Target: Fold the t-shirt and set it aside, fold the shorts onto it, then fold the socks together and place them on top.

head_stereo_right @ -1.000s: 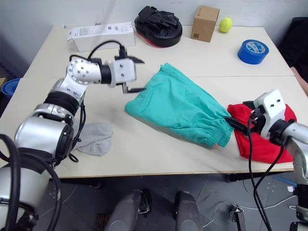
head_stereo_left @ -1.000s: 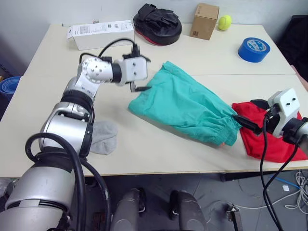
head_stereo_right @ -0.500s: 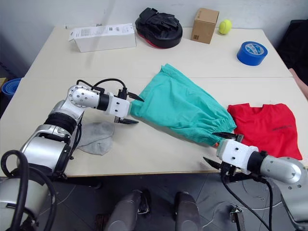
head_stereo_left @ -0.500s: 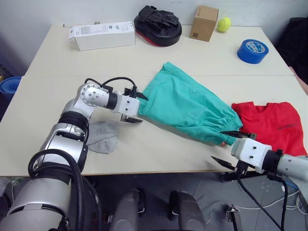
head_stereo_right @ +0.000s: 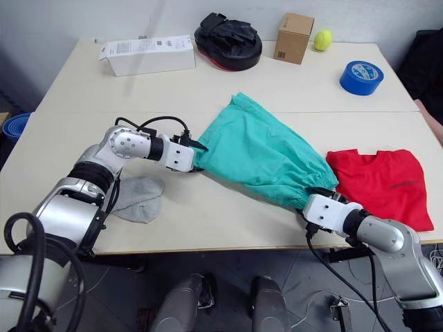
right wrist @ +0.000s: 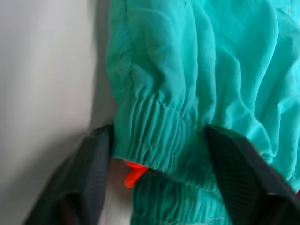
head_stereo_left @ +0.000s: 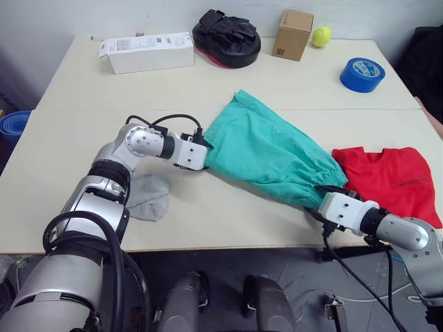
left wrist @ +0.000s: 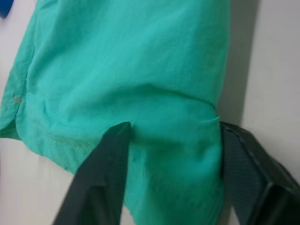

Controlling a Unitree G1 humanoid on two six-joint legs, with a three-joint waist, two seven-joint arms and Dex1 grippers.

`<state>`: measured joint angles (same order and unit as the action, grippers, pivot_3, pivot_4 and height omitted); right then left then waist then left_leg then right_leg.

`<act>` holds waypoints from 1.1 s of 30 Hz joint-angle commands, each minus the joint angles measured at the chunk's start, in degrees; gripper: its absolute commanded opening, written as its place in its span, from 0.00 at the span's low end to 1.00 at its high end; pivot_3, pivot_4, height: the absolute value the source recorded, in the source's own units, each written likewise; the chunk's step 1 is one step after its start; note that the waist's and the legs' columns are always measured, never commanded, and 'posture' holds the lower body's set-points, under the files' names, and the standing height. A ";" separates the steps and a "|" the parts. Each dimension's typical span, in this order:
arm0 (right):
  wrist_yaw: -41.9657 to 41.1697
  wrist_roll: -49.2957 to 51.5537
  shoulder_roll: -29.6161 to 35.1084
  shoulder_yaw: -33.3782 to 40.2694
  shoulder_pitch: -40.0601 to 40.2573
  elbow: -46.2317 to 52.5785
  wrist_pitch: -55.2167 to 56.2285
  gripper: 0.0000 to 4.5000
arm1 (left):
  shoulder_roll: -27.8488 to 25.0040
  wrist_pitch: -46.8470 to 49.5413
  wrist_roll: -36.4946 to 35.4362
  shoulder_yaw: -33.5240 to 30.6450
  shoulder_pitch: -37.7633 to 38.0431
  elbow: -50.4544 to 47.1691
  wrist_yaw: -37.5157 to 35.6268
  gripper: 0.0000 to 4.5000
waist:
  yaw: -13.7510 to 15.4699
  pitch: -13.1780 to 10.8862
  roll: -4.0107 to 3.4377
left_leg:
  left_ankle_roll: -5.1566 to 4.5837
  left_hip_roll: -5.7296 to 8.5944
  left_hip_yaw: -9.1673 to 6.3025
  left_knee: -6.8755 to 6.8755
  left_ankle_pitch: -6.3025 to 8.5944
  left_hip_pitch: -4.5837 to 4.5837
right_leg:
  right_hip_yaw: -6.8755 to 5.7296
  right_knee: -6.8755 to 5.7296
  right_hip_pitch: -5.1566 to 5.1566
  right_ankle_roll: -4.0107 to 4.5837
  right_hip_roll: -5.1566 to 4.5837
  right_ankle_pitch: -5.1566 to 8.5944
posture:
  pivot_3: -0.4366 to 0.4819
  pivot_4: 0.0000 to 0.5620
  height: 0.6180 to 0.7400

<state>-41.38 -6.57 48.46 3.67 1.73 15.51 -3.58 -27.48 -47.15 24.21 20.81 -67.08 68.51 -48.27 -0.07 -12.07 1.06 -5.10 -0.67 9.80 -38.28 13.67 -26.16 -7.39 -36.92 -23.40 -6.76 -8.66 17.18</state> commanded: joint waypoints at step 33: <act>-35.52 10.42 6.77 -10.04 -23.34 -35.18 44.47 0.01 | -21.19 71.33 -30.41 -11.05 46.94 -86.30 -25.83 0.01 | -1.29 -0.04 -0.22 | 0.57 -0.12 -0.31 0.38 0.33 1.01 | 0.38 0.99 1.04 0.10 0.00 0.06 | 0.48 0.27 1.00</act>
<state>-76.51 4.15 54.05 -6.50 -21.06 -17.74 37.83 -49.12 22.02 -5.55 11.52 -20.28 -14.75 -77.11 -1.37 -12.11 0.85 -4.52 -0.79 9.49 -37.89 13.99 -25.15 -6.84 -35.95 -22.39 -6.66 -8.67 17.24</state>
